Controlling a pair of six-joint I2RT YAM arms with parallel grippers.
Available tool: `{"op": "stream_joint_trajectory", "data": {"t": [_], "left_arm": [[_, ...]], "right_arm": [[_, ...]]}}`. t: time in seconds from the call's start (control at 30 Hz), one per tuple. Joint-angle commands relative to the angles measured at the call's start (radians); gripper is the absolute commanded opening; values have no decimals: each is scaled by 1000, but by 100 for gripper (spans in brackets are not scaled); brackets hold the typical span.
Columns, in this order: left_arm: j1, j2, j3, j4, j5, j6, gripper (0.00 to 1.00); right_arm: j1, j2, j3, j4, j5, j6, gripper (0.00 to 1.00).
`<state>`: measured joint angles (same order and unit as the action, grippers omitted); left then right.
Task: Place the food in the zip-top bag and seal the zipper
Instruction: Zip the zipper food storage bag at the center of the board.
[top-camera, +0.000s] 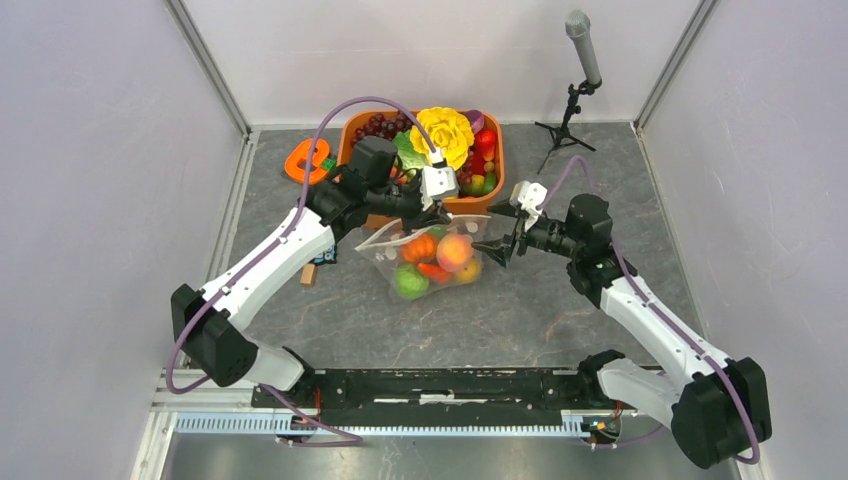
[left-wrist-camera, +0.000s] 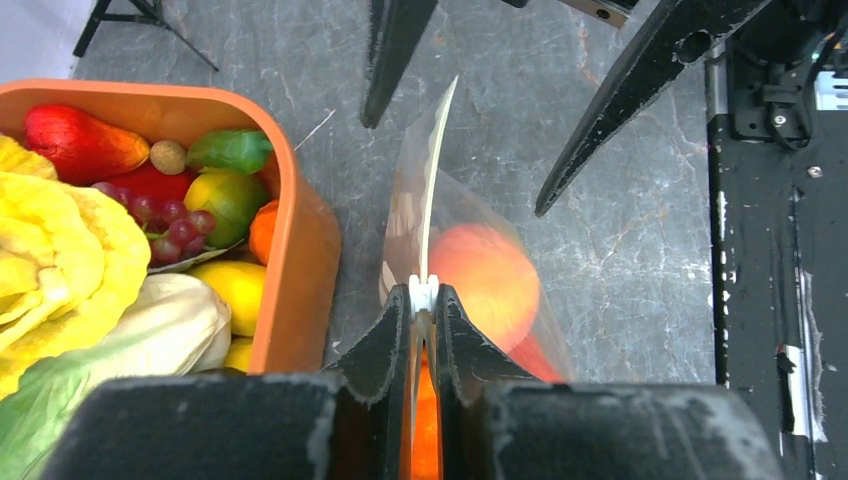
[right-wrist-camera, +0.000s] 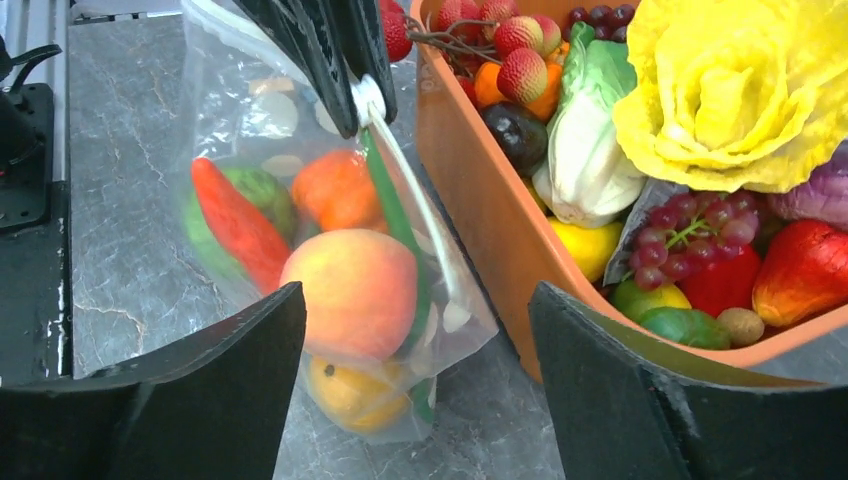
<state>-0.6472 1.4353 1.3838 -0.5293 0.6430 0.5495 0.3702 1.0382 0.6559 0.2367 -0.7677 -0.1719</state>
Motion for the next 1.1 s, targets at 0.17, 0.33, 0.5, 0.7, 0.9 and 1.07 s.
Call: {"op": "stream_joint_trajectory", "data": {"t": [0.17, 0.33, 0.5, 0.7, 0.9, 1.07], "left_arm": [[-14, -24, 44, 39, 121, -29, 2], [-29, -10, 50, 35, 122, -29, 2], [-35, -3, 68, 34, 121, -39, 2], [-35, -21, 46, 28, 99, -30, 2], [-35, -26, 40, 14, 87, -19, 2], [-35, -27, 37, 12, 95, -23, 2]], "right_arm": [[5, 18, 167, -100, -50, -208, 79], [70, 93, 277, -273, -89, -349, 65], [158, 153, 323, -390, -44, -423, 49], [160, 105, 229, -262, -7, -376, 41], [161, 99, 236, -277, 18, -370, 31], [160, 96, 219, -199, 0, -308, 23]]}}
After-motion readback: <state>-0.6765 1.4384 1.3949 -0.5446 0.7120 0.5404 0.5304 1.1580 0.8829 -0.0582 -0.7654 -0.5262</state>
